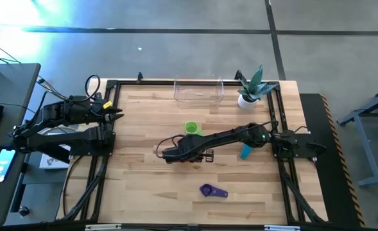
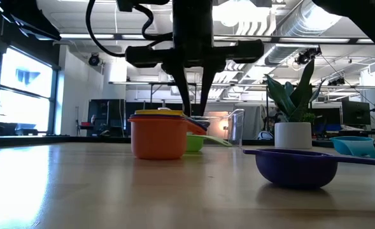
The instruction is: Nest measuring cups in basket
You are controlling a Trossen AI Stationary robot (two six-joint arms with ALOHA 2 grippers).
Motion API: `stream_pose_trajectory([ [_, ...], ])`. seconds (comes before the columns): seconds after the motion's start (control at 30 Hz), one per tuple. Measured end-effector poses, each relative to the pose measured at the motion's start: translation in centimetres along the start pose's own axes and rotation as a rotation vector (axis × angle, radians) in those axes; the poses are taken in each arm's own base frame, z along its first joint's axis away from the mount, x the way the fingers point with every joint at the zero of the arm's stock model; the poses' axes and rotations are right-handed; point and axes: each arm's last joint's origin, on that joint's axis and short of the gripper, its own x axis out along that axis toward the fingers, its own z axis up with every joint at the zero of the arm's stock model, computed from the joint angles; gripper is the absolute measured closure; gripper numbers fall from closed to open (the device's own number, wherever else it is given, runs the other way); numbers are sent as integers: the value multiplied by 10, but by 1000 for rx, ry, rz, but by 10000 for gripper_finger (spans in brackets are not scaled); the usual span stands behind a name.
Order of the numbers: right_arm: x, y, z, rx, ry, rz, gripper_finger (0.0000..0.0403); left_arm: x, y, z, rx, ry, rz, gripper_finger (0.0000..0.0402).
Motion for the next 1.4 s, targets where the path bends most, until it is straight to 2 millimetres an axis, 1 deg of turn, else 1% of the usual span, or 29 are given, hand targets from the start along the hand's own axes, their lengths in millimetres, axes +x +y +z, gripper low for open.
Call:
stream_pose_trajectory([
  [0.3,0,4,7,-10,-25,30,336,0,0,0,0,0,0,312],
  [0.43,0,8,5,-48,2,70,336,0,0,0,0,0,0,312],
  [0.63,0,11,3,-58,36,99,336,0,0,0,0,0,0,312],
  [0.93,-1,15,2,-71,23,149,336,0,0,0,0,0,0,312],
  [1.03,-2,18,1,-104,37,173,336,0,0,0,0,0,0,312],
  [1.17,-2,17,1,-86,-7,172,336,0,0,0,-9,0,-2,312],
  [1.4,-23,11,6,-83,-63,174,336,0,-3,0,-78,11,-118,312],
])
